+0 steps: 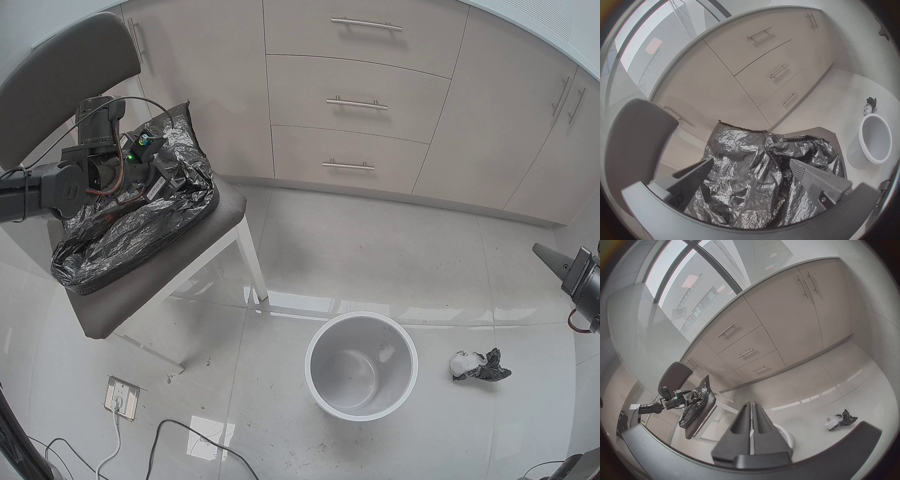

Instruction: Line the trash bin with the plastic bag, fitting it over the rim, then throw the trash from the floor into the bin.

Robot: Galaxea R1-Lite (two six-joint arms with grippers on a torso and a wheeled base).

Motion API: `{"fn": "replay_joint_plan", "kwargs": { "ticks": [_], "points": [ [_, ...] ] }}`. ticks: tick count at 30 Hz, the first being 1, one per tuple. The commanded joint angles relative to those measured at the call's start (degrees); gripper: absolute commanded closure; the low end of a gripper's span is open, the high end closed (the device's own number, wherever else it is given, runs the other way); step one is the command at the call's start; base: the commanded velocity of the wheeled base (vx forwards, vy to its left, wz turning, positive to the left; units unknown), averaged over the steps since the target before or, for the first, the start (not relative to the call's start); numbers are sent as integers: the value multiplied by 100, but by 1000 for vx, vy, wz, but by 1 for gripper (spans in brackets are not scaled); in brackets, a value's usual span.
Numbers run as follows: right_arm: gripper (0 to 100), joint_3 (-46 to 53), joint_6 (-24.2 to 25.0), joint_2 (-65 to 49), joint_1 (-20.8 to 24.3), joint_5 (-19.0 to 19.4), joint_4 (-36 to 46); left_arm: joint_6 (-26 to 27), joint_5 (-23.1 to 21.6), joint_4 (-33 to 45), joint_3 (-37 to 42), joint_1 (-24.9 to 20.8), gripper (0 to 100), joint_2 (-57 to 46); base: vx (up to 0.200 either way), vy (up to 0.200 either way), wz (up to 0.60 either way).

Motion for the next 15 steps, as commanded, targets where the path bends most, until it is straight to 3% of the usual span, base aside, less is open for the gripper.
{"fn": "replay_joint_plan", "kwargs": {
  "ticks": [1, 15],
  "points": [
    [100, -2, 1, -1, 15, -3, -3, 22, 0, 5, 26, 9, 0, 55, 0, 0, 0],
    [100, 7, 10, -1, 42, -3, -3, 22, 176, -30, -317, 150, 0, 503, 0, 0, 0]
  ]
}}
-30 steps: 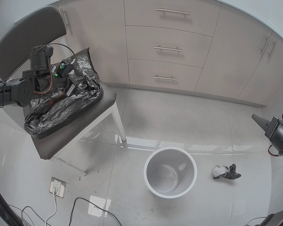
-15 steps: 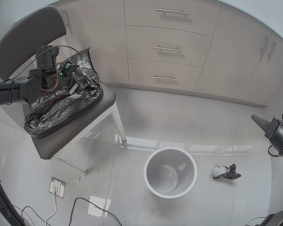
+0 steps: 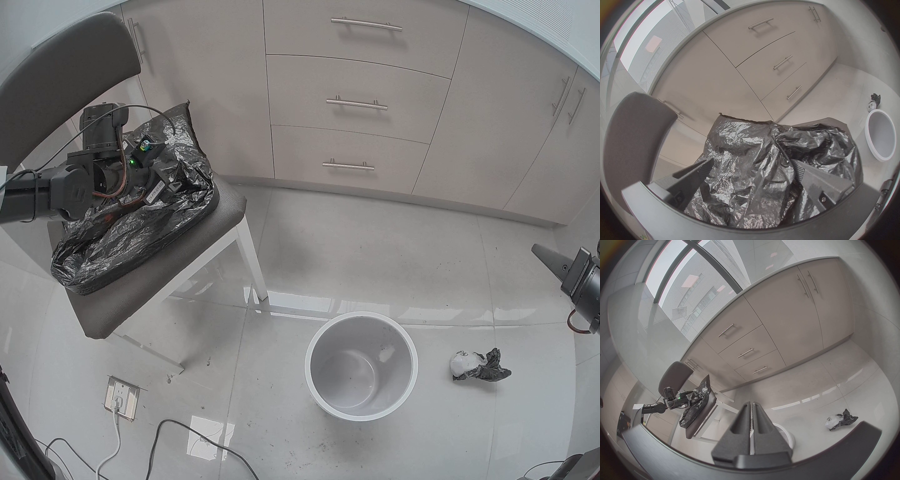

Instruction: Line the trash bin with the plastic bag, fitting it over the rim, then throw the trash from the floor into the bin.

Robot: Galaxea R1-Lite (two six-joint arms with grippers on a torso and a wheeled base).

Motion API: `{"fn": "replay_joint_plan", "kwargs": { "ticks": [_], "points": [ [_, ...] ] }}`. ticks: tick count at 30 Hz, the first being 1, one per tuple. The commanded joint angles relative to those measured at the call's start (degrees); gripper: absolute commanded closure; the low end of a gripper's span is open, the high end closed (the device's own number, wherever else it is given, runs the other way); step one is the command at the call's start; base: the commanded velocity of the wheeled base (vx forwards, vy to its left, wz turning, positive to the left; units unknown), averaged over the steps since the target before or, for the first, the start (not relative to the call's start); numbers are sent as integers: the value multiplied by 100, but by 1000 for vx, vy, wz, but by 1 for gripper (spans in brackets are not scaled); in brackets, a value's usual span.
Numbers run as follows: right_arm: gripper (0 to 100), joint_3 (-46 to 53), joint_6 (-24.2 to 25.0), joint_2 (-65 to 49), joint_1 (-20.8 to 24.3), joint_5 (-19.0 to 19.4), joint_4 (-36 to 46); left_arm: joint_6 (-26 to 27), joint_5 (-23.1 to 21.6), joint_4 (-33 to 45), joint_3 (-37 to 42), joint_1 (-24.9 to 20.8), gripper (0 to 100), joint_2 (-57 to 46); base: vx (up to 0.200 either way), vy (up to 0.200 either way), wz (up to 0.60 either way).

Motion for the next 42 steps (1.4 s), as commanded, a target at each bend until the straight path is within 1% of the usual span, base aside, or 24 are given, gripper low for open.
{"fn": "replay_joint_plan", "kwargs": {
  "ticks": [1, 9, 12, 24, 25, 34, 38, 40, 41, 42],
  "points": [
    [100, 0, 1, 5, 8, 6, -3, -4, 6, -1, -150, 35, 0, 216, 0, 0, 0],
    [100, 0, 10, -4, -1, 6, -3, -13, 15, -10, -300, 26, 0, 418, 0, 0, 0],
    [100, 0, 19, -4, -1, 6, -3, -13, 156, -27, -335, 0, 0, 462, 0, 0, 0],
    [100, 0, 45, -4, 8, 6, -12, -39, 164, -27, -396, 0, 0, 444, 0, 0, 0],
    [100, 0, 45, 5, 8, 6, -3, -39, 164, -27, -405, 0, 100, 444, 0, 0, 0],
    [100, 0, 45, -4, 8, 6, -12, -92, 156, -18, -449, -35, 100, 453, 0, 0, 0],
    [100, 0, 45, -4, 8, 6, -3, -215, 156, -18, -449, -79, 100, 453, 0, 0, 0],
    [100, 0, 45, -4, 8, 6, -12, -531, 147, -27, -449, -167, 100, 427, 0, 0, 0],
    [100, 0, 45, -4, 8, 6, -12, -531, 147, -27, -449, -167, 100, 427, 0, 0, 0],
    [100, 0, 45, -4, 8, 6, -3, -777, 138, -45, -449, -229, 100, 409, 0, 0, 0]
  ]
}}
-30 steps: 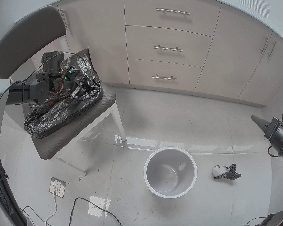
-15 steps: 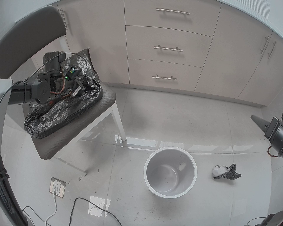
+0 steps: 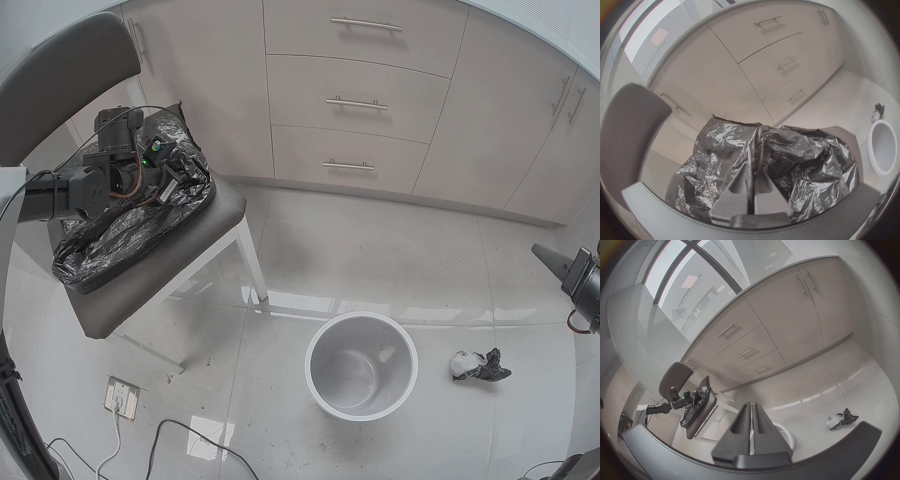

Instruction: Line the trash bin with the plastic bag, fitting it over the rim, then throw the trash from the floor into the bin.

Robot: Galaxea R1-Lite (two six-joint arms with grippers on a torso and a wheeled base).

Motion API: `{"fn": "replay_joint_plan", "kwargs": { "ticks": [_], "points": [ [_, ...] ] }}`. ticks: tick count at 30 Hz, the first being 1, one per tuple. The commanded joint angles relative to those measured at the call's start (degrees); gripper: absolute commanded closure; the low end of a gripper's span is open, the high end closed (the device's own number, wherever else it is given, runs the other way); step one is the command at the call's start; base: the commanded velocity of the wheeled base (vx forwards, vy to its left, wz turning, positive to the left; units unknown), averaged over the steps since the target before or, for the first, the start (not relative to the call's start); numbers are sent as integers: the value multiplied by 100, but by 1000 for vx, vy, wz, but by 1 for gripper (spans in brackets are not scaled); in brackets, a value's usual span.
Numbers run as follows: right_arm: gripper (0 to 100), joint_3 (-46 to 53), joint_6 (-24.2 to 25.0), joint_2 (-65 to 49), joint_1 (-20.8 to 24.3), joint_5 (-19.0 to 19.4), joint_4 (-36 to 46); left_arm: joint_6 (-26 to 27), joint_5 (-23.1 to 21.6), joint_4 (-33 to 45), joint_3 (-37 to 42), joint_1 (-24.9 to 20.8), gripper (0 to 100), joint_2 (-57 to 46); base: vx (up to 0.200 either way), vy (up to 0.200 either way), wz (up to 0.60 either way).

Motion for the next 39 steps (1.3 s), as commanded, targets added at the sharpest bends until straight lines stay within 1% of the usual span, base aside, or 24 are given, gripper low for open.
{"fn": "replay_joint_plan", "kwargs": {
  "ticks": [1, 4, 7, 8, 9, 10, 12, 13, 16, 17, 18, 20, 23, 25, 27, 28, 30, 32, 33, 36, 39],
  "points": [
    [100, 0, -1, -1, 3, 1, -7, -507, -9, -52, 1, -172, 100, -63, 0, 0, 0],
    [100, 0, -1, -1, 3, 1, 2, -1175, -18, -148, 18, -304, 100, -204, 0, 0, 0],
    [100, 0, -1, 7, 3, 1, 2, -2291, 8, -289, 36, -541, 100, -406, 0, 0, 0],
    [100, 0, -1, 7, 3, 1, 2, -2431, 8, -307, 27, -567, 100, -424, 0, 0, 0],
    [100, 9, -1, 16, 3, 1, 2, -3003, 35, -368, -17, -681, 100, -503, 0, 0, 0],
    [100, 9, -1, 25, 3, 1, 2, -3662, 210, -394, -43, -787, 100, -626, 0, 0, 0],
    [100, 18, -1, 51, 11, 1, 2, -4356, 579, -359, -114, -866, 100, -802, 0, 0, 0],
    [100, 27, -1, 60, 29, 1, 2, -4611, 773, -368, -114, -875, 100, -846, 0, 0, 0],
    [100, 53, 8, 69, 117, 1, 2, -5209, 1423, -386, -78, -892, 100, -986, 0, 0, 0],
    [100, 53, 8, 69, 117, 1, 2, -5235, 1458, -386, -78, -892, 100, -986, 0, 0, 0],
    [100, 80, 17, 78, 196, 1, -7, -5604, 1863, -368, -70, -954, 100, -1065, 0, 0, 0],
    [100, 88, 25, 95, 266, -8, -7, -5965, 2082, -298, -26, -1042, 100, -1188, 0, 0, 0],
    [100, 106, 34, 95, 310, -8, -7, -6466, 2118, -34, 203, -1209, 100, -1505, 0, 0, 0],
    [100, 115, 34, 130, 310, -8, -7, -6923, 2118, 405, 335, -1472, 100, -1812, 0, 0, 0],
    [100, 132, 34, 157, 319, -8, -7, -7195, 2118, 704, 343, -1631, 100, -1927, 0, 0, 0],
    [100, 132, 34, 192, 337, -8, -7, -7520, 2118, 1029, 326, -1842, 100, -2032, 0, 0, 0],
    [100, 150, 34, 254, 425, -8, -7, -7837, 2118, 1311, 317, -2097, 100, -2138, 0, 0, 0],
    [100, 185, 34, 315, 504, -16, -7, -8021, 2161, 1469, 326, -2290, 100, -2146, 0, 0, 0],
    [100, 185, 34, 315, 504, -16, -7, -8021, 2161, 1469, 326, -2290, 100, -2146, 0, 0, 0],
    [100, 282, 34, 464, 697, -16, -59, -8276, 2575, 1504, 361, -2554, 100, -2050, 0, 0, 0],
    [100, 370, 25, 570, 794, -34, -200, -8522, 2618, 1504, 449, -2677, 100, -2050, 0, 0, 0]
  ]
}}
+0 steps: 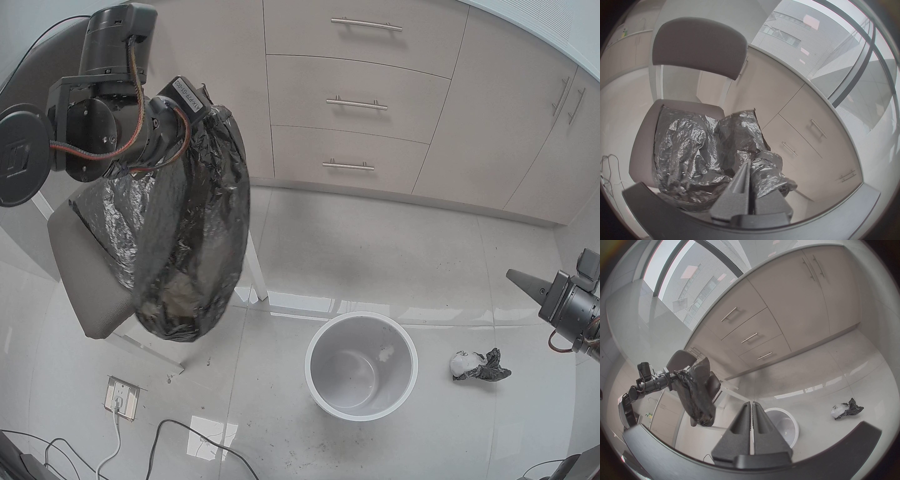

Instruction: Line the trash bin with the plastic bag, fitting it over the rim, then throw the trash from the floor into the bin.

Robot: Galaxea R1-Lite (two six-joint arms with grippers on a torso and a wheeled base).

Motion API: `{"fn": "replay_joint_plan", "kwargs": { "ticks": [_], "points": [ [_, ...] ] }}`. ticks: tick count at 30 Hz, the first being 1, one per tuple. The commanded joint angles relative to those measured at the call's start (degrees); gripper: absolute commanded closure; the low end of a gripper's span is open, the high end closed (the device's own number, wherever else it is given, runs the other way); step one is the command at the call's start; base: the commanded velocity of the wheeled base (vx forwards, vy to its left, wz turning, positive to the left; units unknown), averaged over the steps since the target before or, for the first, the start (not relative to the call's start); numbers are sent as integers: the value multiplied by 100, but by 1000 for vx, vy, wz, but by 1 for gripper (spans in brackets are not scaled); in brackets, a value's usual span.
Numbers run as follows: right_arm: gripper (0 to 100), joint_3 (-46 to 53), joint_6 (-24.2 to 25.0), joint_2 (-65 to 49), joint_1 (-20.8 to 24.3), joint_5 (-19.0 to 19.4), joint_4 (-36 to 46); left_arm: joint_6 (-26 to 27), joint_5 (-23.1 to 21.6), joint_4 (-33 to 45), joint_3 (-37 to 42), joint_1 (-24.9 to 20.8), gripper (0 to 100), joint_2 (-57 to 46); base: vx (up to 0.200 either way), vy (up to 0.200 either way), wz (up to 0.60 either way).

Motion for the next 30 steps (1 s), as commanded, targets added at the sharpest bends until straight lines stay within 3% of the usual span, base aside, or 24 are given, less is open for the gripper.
{"fn": "replay_joint_plan", "kwargs": {
  "ticks": [1, 11, 18, 19, 30],
  "points": [
    [100, 173, -8, 291, 217, -12, -181, -243, 49, 13, 142, -327, 100, -101, 0, 0, 0],
    [100, 622, -157, 871, 806, -47, -770, -524, 40, -13, 247, -757, 100, -110, 0, 0, 0],
    [100, 674, -517, 1539, 1017, -100, -963, -550, 49, 31, 54, -1601, 100, -83, 0, 0, 0],
    [0, 586, -684, 1670, 1078, -153, -963, -550, 49, 83, -69, -1689, 100, 75, 0, 0, 0],
    [0, 77, -1001, 2418, 1983, -302, -963, -577, 49, 830, -931, -2401, 100, 444, 0, 0, 0]
  ]
}}
